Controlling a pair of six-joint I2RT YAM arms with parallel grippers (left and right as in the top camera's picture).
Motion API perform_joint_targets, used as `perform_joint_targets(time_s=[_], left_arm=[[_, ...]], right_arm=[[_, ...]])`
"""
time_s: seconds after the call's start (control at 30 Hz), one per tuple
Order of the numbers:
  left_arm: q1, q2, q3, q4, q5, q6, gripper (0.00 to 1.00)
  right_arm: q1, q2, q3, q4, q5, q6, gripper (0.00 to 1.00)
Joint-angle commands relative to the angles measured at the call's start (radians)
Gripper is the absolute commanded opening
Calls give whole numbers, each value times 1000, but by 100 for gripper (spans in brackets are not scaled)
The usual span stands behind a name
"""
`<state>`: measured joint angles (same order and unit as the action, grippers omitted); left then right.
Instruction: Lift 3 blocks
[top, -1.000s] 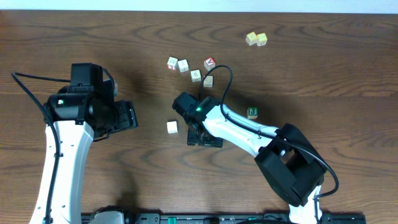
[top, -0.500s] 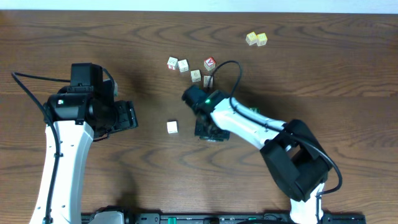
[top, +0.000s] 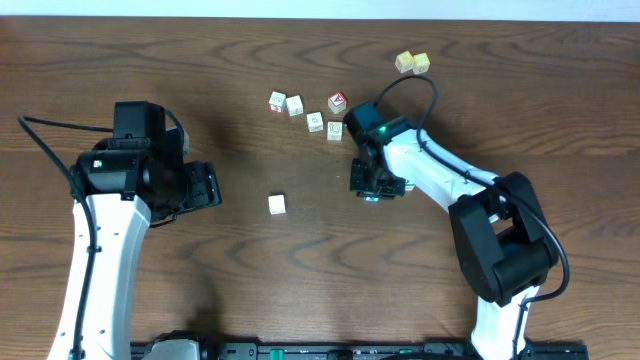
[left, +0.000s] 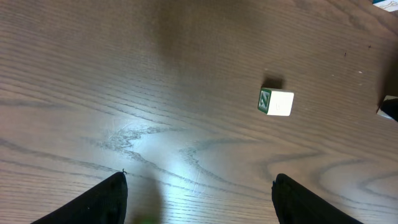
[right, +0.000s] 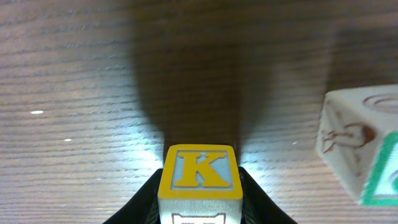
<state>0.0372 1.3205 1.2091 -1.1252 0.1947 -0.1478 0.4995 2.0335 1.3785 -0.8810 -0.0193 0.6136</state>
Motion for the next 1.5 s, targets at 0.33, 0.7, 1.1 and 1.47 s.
perform_joint_targets(time_s=[0.33, 0.7, 1.1, 1.47], left_arm=[[-1, 2, 24, -3, -13, 20, 75], [-1, 2, 24, -3, -13, 20, 75], [-1, 2, 25, -3, -13, 20, 75], [-1, 2, 24, -3, -13, 20, 75]], right_arm=[[-49, -6, -2, 11, 15, -158, 30], [-51, -6, 2, 29, 49, -185, 33], [-56, -8, 130, -87, 48, -185, 56], [-95, -80, 544, -414, 46, -206, 68]])
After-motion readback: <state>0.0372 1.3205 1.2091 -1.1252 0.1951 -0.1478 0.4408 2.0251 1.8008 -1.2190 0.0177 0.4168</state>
